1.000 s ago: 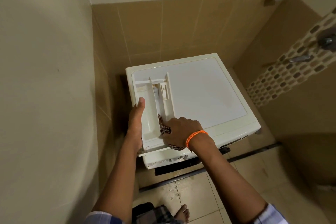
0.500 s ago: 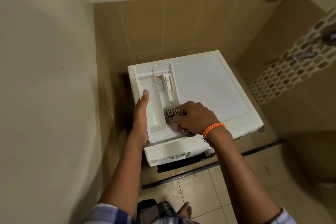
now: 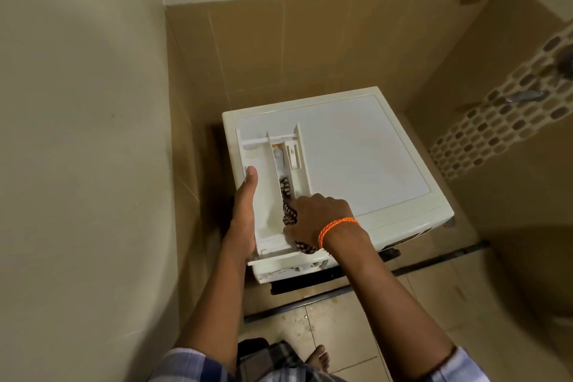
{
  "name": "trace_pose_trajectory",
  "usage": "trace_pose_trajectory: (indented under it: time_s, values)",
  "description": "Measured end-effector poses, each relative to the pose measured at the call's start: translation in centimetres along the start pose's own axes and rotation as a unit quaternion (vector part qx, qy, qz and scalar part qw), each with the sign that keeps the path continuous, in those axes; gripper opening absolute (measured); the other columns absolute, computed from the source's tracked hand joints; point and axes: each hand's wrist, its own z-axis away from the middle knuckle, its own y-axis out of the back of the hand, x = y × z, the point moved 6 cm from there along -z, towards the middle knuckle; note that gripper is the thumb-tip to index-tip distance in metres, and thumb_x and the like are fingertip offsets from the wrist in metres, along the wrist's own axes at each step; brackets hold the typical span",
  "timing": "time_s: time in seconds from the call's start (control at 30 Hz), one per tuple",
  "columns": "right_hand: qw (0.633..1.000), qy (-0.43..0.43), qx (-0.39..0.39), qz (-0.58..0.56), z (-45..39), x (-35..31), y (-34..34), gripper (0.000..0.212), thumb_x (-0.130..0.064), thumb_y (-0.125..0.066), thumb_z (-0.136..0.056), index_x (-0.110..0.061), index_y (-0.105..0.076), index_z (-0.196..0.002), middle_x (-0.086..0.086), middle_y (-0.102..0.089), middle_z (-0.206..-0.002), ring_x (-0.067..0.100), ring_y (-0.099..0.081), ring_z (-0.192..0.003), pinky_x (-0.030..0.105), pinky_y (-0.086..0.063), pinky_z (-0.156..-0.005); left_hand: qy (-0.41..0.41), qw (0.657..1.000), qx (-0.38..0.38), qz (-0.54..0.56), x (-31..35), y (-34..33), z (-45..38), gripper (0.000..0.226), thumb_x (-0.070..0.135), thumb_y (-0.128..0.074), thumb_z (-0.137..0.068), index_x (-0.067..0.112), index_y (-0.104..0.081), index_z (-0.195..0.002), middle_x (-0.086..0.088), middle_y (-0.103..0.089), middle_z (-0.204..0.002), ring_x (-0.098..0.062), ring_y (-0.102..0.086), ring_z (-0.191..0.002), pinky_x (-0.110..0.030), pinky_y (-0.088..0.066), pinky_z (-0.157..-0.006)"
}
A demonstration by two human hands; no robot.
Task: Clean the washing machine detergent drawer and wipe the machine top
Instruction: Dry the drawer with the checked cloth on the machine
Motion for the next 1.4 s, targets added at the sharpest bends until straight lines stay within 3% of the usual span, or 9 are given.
trace_pose_trajectory:
  time_s: [0.23, 0.53, 0.7, 0.9, 0.97, 1.07, 1.2, 1.33, 1.4]
  values:
    - [0.999, 0.003, 0.037, 0.028, -2.4, -0.7, 1.5, 0.087, -0.043, -0.062, -0.094, -0.044, -0.012, -0.166, 0.003, -0.069, -0.115, 0.031, -0.069, -0.108, 0.036, -0.042, -0.078, 0.058, 0.998, -0.014, -0.005, -2.9, 0.5, -2.6, 0.093, 0.098, -0.061, -0.076, 0.045, -0.057, -0.152, 0.004, -0.057, -0.160, -0.027, -0.048, -0.153, -0.058, -0.033, -0.125]
    - [0.995, 0.047, -0.055, 0.066, -3.7, -0.5, 2.0, 0.055, -0.045, -0.065, -0.096, -0.016, -0.055, -0.142, 0.009, -0.068, -0.125, 0.031, -0.066, -0.100, 0.037, -0.051, -0.082, 0.056, 0.998, -0.011, -0.004, -3.6, 1.2, -2.6, 0.101, 0.102, -0.059, -0.071, 0.049, -0.049, -0.156, 0.008, -0.048, -0.167, -0.022, -0.042, -0.156, -0.059, -0.028, -0.129]
    - [0.997, 0.030, -0.062, -0.016, -1.6, 0.2, 0.8, 0.055, -0.036, -0.059, -0.106, -0.012, -0.050, -0.154, 0.019, -0.053, -0.156, 0.037, -0.055, -0.134, 0.040, -0.043, -0.102, 0.024, 0.999, -0.003, 0.042, -2.0, 1.5, -1.7, 0.106, 0.102, -0.062, -0.068, 0.041, -0.055, -0.154, 0.001, -0.061, -0.155, -0.030, -0.056, -0.145, -0.061, -0.041, -0.122]
    - [0.995, 0.072, -0.027, -0.065, -1.3, 1.0, 0.2, 0.055, -0.060, -0.065, -0.089, -0.029, -0.067, -0.134, 0.002, -0.064, -0.134, 0.027, -0.063, -0.119, 0.037, -0.051, -0.092, -0.003, 1.000, 0.011, -0.026, 0.1, 0.1, -0.2, 0.127, 0.110, -0.049, -0.060, 0.042, -0.033, -0.166, 0.006, -0.030, -0.176, -0.025, -0.031, -0.161, -0.058, -0.025, -0.131]
    - [0.986, 0.077, 0.011, -0.148, -1.1, 2.3, 2.2, 0.062, -0.068, -0.061, -0.078, -0.033, -0.072, -0.127, 0.004, -0.069, -0.128, 0.028, -0.067, -0.117, 0.042, -0.058, -0.095, 0.017, 1.000, -0.008, -0.021, -0.5, -0.2, -0.4, 0.129, 0.114, -0.045, -0.058, 0.046, -0.032, -0.166, 0.007, -0.029, -0.177, -0.025, -0.031, -0.161, -0.058, -0.025, -0.131]
    - [0.935, 0.093, 0.210, -0.272, -0.2, 3.7, 6.3, 0.058, -0.063, -0.053, -0.078, -0.032, -0.073, -0.123, 0.006, -0.077, -0.111, 0.030, -0.072, -0.104, 0.049, -0.063, -0.086, 0.029, 0.996, -0.026, -0.074, -0.8, -2.0, 0.6, 0.107, 0.095, -0.028, -0.083, 0.034, -0.021, -0.171, 0.004, -0.017, -0.180, -0.025, -0.018, -0.166, -0.051, -0.017, -0.134]
    - [0.839, 0.126, 0.388, -0.360, 0.7, 1.8, 6.6, 0.055, -0.039, -0.060, -0.100, -0.030, -0.047, -0.153, 0.000, -0.074, -0.124, 0.021, -0.072, -0.110, 0.041, -0.062, -0.087, 0.048, 0.996, 0.005, -0.074, -0.7, -2.6, 1.9, 0.102, 0.093, -0.025, -0.089, 0.033, -0.020, -0.172, 0.002, -0.019, -0.179, -0.026, -0.018, -0.166, -0.053, -0.014, -0.134]
    - [0.913, 0.131, 0.369, -0.120, -0.4, -1.6, -0.2, 0.061, -0.036, -0.065, -0.096, -0.022, -0.048, -0.154, 0.013, -0.060, -0.133, 0.032, -0.057, -0.114, 0.047, -0.056, -0.086, 0.055, 0.998, 0.000, 0.021, 0.2, -2.3, 2.0, 0.096, 0.096, -0.042, -0.082, 0.025, -0.068, -0.140, -0.005, -0.076, -0.135, -0.022, -0.072, -0.127, -0.049, -0.054, -0.112]
    - [0.920, 0.137, 0.364, -0.049, 0.0, -2.6, -2.3, 0.056, -0.039, -0.064, -0.094, -0.024, -0.054, -0.147, 0.010, -0.051, -0.143, 0.030, -0.050, -0.124, 0.047, -0.051, -0.095, 0.051, 0.998, 0.003, 0.036, 0.1, -1.9, 1.7, 0.090, 0.090, -0.037, -0.090, 0.020, -0.072, -0.134, -0.010, -0.080, -0.125, -0.026, -0.077, -0.116, -0.047, -0.059, -0.103]
